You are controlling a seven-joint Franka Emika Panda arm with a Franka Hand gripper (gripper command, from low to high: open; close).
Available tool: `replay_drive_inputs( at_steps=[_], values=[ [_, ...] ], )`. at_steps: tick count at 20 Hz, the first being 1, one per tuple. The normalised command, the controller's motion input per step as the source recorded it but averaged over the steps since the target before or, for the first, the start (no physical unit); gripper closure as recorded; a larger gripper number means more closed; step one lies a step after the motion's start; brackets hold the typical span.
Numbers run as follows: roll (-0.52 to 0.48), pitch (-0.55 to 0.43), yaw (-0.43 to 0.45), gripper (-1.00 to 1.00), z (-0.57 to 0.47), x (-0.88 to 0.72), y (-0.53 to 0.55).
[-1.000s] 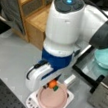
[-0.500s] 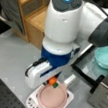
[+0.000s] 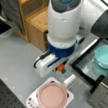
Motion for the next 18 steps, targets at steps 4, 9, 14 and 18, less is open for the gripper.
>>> replay_drive_inputs(
  at_steps=[4, 9, 14, 18],
  values=[
    [0.135, -0.175, 0.006, 1.0, -0.12, -0.71, 0.04],
    [0.156, -0.229, 0.041, 1.0, -0.16, -1.0, 0.18],
    [0.156, -0.29, 0.036, 1.0, -0.22, -0.85, 0.11],
    [0.143, -0.295, 0.039, 1.0, -0.22, -0.62, 0.03]
  ],
)
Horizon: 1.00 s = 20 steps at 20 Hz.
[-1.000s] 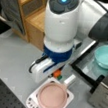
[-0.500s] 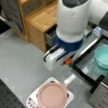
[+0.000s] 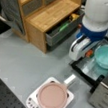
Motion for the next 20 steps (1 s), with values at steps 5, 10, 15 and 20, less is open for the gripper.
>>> replay_drive_inputs(
  at_steps=[5, 10, 15, 20],
  values=[
    [0.168, -0.238, 0.064, 1.0, -0.2, -0.43, -0.01],
    [0.171, -0.162, 0.054, 1.0, -0.17, -0.36, 0.05],
    [0.136, -0.079, 0.048, 1.0, -0.14, -0.35, 0.14],
    [0.152, -0.054, 0.047, 1.0, -0.11, -0.39, 0.17]
  ],
)
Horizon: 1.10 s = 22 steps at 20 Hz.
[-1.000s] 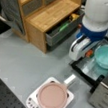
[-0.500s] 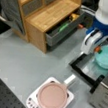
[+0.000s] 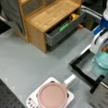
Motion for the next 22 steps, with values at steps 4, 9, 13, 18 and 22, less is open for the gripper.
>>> replay_drive_inputs(
  at_steps=[4, 9, 13, 18, 22],
  values=[
    [0.178, -0.129, 0.062, 1.0, -0.1, -0.4, 0.12],
    [0.152, -0.126, -0.009, 1.0, -0.1, -0.32, 0.02],
    [0.117, -0.168, -0.067, -1.0, -0.15, -0.17, 0.07],
    [0.121, -0.174, -0.074, -1.0, -0.18, -0.15, 0.08],
    [0.145, -0.12, -0.082, -1.0, -0.15, -0.16, 0.04]
  ],
)
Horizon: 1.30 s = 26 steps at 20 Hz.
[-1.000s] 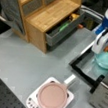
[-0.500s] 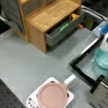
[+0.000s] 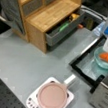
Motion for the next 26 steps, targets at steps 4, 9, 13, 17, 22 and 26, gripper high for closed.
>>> replay_drive_inputs(
  at_steps=[4, 9, 13, 17, 22, 26],
  values=[
    [0.158, -0.093, -0.092, -1.0, -0.13, -0.13, 0.02],
    [0.167, -0.084, -0.078, -1.0, -0.12, -0.11, 0.02],
    [0.147, -0.088, -0.023, -1.0, -0.09, -0.07, -0.01],
    [0.096, -0.094, 0.148, -1.0, -0.03, 0.01, -0.1],
    [-0.006, -0.071, 0.29, -1.0, 0.04, 0.12, -0.28],
    [-0.035, -0.058, 0.311, -1.0, 0.12, 0.23, -0.44]
  ],
)
